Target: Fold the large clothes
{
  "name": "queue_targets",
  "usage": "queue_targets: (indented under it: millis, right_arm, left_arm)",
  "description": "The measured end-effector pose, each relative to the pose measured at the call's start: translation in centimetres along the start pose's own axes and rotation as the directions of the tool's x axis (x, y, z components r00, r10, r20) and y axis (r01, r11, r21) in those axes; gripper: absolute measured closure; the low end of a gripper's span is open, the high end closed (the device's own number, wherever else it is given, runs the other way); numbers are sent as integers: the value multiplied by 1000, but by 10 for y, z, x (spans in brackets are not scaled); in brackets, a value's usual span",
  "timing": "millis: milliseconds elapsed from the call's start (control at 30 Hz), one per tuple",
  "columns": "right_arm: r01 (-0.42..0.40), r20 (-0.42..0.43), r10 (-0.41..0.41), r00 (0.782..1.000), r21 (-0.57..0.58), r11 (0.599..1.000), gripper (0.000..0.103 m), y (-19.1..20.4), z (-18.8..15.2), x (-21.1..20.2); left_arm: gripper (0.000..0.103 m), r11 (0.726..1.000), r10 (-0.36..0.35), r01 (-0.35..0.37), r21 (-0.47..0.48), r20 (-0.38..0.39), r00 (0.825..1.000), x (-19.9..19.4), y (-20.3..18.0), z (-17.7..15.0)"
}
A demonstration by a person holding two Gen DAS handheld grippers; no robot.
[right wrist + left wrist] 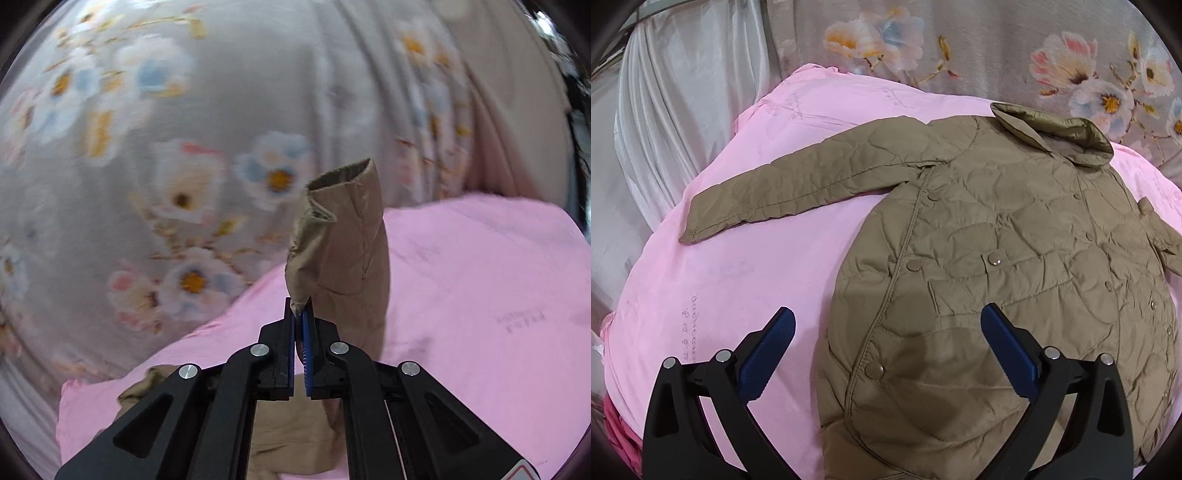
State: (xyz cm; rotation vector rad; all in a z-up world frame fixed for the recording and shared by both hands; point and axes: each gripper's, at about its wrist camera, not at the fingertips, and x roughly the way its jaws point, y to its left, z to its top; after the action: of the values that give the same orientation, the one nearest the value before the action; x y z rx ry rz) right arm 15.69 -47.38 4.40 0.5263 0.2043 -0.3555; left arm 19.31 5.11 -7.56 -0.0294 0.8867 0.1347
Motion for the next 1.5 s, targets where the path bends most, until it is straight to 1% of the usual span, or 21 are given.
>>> queue_targets:
  millis: [133, 233, 333, 433, 500, 533, 567, 600, 733, 833, 900, 1000, 1067, 1133, 1267, 1300, 1333, 1367, 1400, 1433, 1500]
  right_arm:
    - [-211, -55, 204, 977, -203, 956, 98, 128, -15, -13]
    - [-376, -179, 337, 924, -268, 887, 98, 206, -59, -10]
    - [-483, -311, 392, 866, -320, 815, 97, 266, -119, -2]
    - [-578, -451, 425, 785, -287, 764, 89, 304, -177, 13]
    - [-598, -487, 429, 761, -270, 755, 78, 312, -201, 13]
    - [-601, -487, 435, 757, -258, 756, 62, 310, -205, 12]
    - [-603, -476, 450, 755, -235, 762, 49, 305, -207, 8]
    - [-598, -456, 463, 761, -213, 773, 45, 298, -206, 4]
    - [-515, -389, 437, 811, -121, 848, 39, 243, -182, 7]
    - [-392, -373, 351, 859, -38, 919, 36, 180, -174, 21]
    - [-305, -387, 279, 879, -6, 952, 36, 144, -175, 33]
    - [-174, -423, 164, 891, 16, 985, 36, 94, -182, 56]
    - [-103, -456, 114, 882, 49, 993, 36, 63, -190, 74]
    - [-59, -487, 100, 868, 100, 993, 36, 40, -200, 90]
    - [-36, -514, 125, 849, 180, 983, 36, 20, -212, 120]
    - [-29, -515, 120, 849, 180, 983, 43, 20, -211, 127]
    - [-37, -517, 130, 846, 186, 982, 54, 21, -210, 134]
    - [-49, -524, 143, 840, 190, 981, 83, 29, -208, 140]
    - [-48, -538, 138, 832, 178, 983, 95, 35, -206, 146]
    - [-50, -528, 127, 840, 158, 986, 97, 39, -201, 148]
    - [-106, -440, 159, 884, 141, 984, 98, 52, -184, 131]
  left_arm:
    - [5, 1000, -18, 18, -20, 20, 1000, -7, 4, 5]
    - [5, 999, -22, 23, -31, 29, 999, -11, 9, 7]
    - [5, 998, -41, 42, -43, 22, 999, -10, 14, 8]
    - [5, 997, -67, 68, -44, 14, 998, -8, 17, 12]
    - [5, 995, -92, 93, -42, 13, 996, -5, 18, 15]
    - [5, 993, -113, 113, -45, 8, 994, -3, 19, 19]
    - [5, 990, -131, 131, -48, 5, 991, -2, 19, 20]
    - [5, 984, -171, 170, -53, 0, 985, 2, 18, 25]
    - [5, 953, -292, 288, -97, -23, 956, 23, 10, 43]
    - [5, 927, -361, 352, -127, -59, 931, 49, -4, 58]
    - [5, 909, -402, 386, -160, -90, 911, 71, -16, 68]
    - [5, 881, -451, 420, -217, -120, 884, 102, -28, 78]
    - [5, 875, -454, 413, -251, -130, 882, 119, -34, 83]
    - [14, 874, -454, 410, -260, -139, 880, 131, -39, 86]
    - [64, 902, -410, 375, -215, -147, 900, 139, -49, 93]
    - [87, 911, -392, 362, -197, -144, 909, 139, -51, 95]
    - [91, 916, -385, 358, -183, -139, 912, 140, -53, 98]
    - [95, 918, -380, 356, -176, -132, 915, 139, -53, 102]
    - [98, 927, -359, 342, -155, -107, 927, 134, -54, 107]
    - [98, 933, -345, 332, -139, -83, 935, 129, -53, 111]
    - [99, 937, -336, 333, -103, -9, 942, 111, -50, 121]
